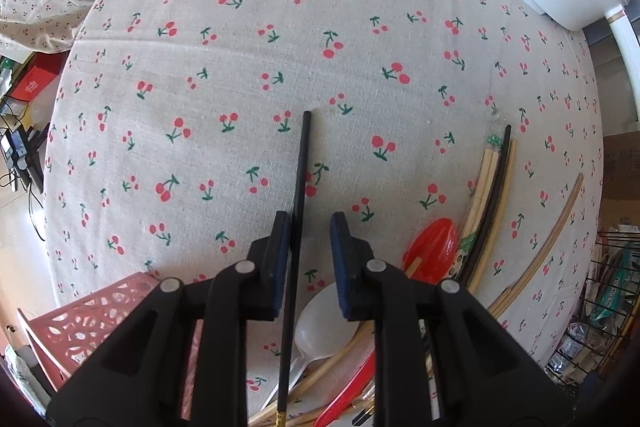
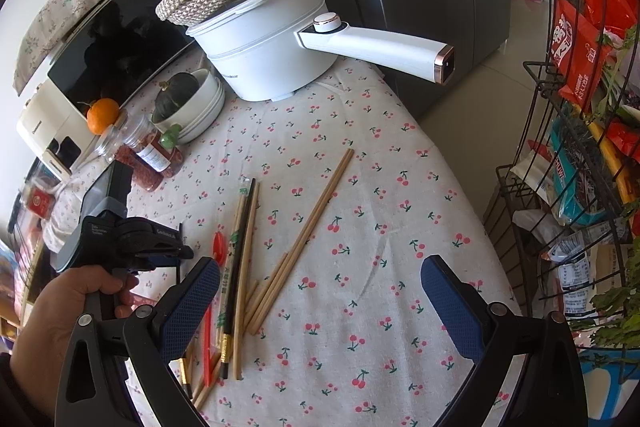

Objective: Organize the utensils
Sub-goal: 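Lower the left gripper onto a black chopstick and close on it, then lift the black chopstick with the left gripper while the right gripper grasps a wooden chopstick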

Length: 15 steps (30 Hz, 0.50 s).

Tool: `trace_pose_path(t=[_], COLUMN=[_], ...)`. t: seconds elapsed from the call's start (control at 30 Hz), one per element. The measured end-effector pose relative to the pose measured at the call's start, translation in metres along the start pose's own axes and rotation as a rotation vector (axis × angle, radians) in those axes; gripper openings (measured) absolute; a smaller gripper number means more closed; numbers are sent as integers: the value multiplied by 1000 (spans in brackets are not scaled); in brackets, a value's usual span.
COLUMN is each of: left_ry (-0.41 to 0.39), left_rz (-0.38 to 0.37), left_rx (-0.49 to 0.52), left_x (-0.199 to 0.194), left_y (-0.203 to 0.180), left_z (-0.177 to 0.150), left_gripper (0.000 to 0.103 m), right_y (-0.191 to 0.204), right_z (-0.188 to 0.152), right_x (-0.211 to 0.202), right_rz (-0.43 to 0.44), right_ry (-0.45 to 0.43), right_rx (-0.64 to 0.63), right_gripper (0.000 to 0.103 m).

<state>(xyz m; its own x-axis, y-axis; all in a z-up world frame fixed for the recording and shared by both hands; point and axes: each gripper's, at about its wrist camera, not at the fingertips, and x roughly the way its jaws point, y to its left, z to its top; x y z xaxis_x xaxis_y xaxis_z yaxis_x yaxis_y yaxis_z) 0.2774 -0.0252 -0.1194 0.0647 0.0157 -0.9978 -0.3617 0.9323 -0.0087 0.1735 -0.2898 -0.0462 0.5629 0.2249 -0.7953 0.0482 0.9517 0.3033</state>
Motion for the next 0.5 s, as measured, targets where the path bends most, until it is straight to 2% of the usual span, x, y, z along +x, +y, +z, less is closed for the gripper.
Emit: trace_pose_path(t=[0.07,0.17,0.3,0.5], left_ry=[-11,-44,-146,-322], left_rz=[-6,-29,-106,-256], left_rx=[21,58,134,253], left_x=[7,3,-27,-92], left_y=[5,4,-1,16], left_z=[1,-12,-41,-97], left_gripper=[7,6,6,6], right_y=[0,-1,-7,-13], right_z=[1,2,7,10], right_x=[2,4,12,37], right_rz=[3,19,44,86], right_ry=[3,7,28,95], right_rx=[7,22,66,137], right_gripper=[101,100,92,68])
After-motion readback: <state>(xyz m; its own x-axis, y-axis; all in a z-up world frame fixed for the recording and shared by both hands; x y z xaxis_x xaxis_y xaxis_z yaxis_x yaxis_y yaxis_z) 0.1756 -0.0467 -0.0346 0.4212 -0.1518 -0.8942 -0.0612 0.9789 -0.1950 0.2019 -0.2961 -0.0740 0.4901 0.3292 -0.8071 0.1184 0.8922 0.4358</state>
